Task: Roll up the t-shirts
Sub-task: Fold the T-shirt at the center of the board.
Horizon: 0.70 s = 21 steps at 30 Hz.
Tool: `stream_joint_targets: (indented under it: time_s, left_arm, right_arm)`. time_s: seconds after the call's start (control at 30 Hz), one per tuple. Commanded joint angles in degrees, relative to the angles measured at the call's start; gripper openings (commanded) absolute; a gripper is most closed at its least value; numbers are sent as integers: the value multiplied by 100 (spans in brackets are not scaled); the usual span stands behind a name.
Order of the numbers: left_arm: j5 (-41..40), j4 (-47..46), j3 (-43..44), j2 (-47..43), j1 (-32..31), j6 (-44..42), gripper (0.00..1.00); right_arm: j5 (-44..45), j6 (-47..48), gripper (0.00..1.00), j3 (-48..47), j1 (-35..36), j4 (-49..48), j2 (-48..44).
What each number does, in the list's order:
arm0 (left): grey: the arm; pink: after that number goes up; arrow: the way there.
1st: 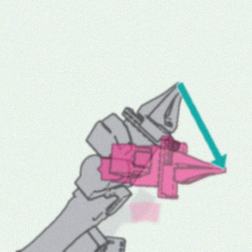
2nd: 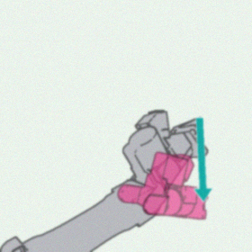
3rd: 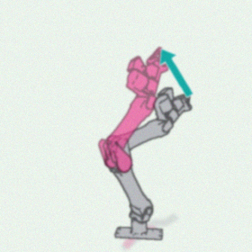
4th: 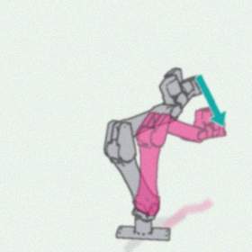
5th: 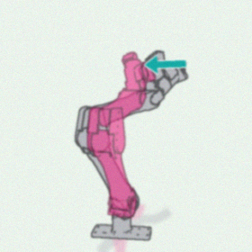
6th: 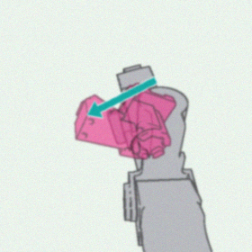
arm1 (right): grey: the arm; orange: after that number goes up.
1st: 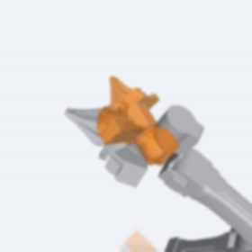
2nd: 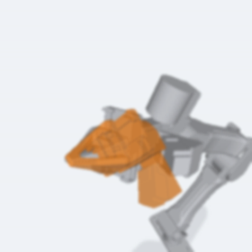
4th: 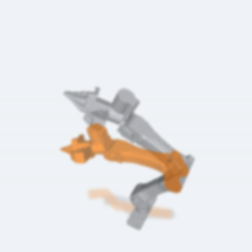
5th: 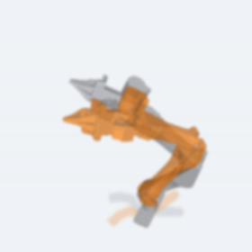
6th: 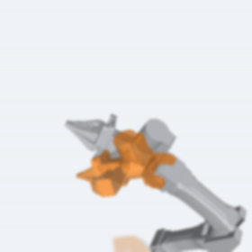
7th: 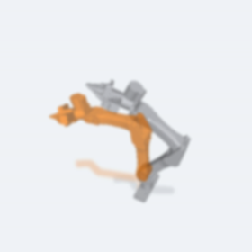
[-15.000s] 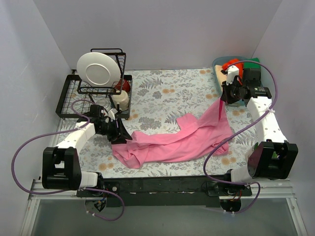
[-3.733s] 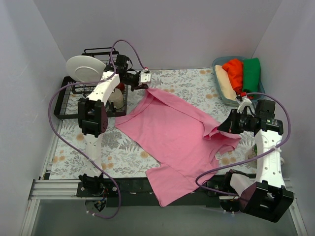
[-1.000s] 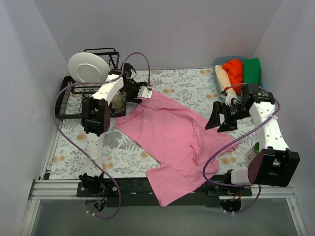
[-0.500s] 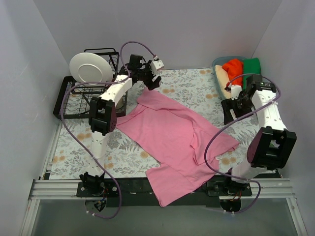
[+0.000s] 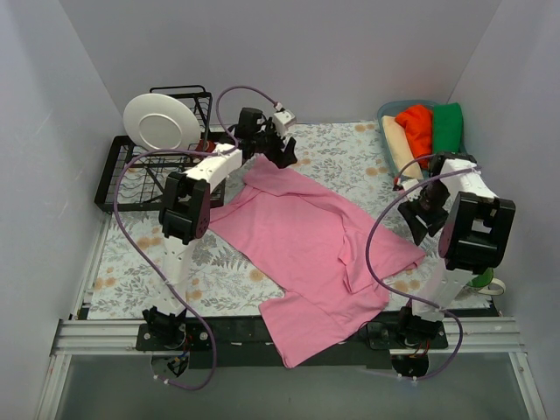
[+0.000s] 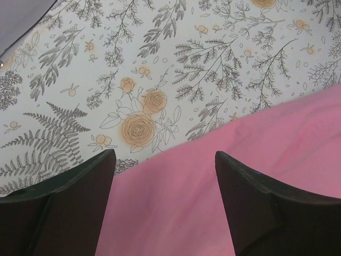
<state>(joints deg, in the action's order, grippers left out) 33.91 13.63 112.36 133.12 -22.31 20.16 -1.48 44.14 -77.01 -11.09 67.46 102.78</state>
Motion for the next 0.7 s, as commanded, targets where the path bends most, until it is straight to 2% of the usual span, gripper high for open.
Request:
stream_joint_targets:
  time_s: [0.0,0.23,0.37,0.5,0.67]
  left_arm:
    - [98,-404,-327,-673,7,304,75]
    - [177,-554,-864,-796,7,137,75]
    - [116,-545,-830,-744,7,49,75]
    - [-24,-476,-619,-656,7,23,76]
    - [-130,-352,-548,-629,7,-100,76]
  right_arm:
    - [314,367,64,-42,-42,83,356]
    - [52,464,63,-33,-42,364,611]
    - [86,446,61,204,-42,285,655]
    - [121,542,52,354,-33,66,761]
    - [121,692,54,599,-33,-31,726]
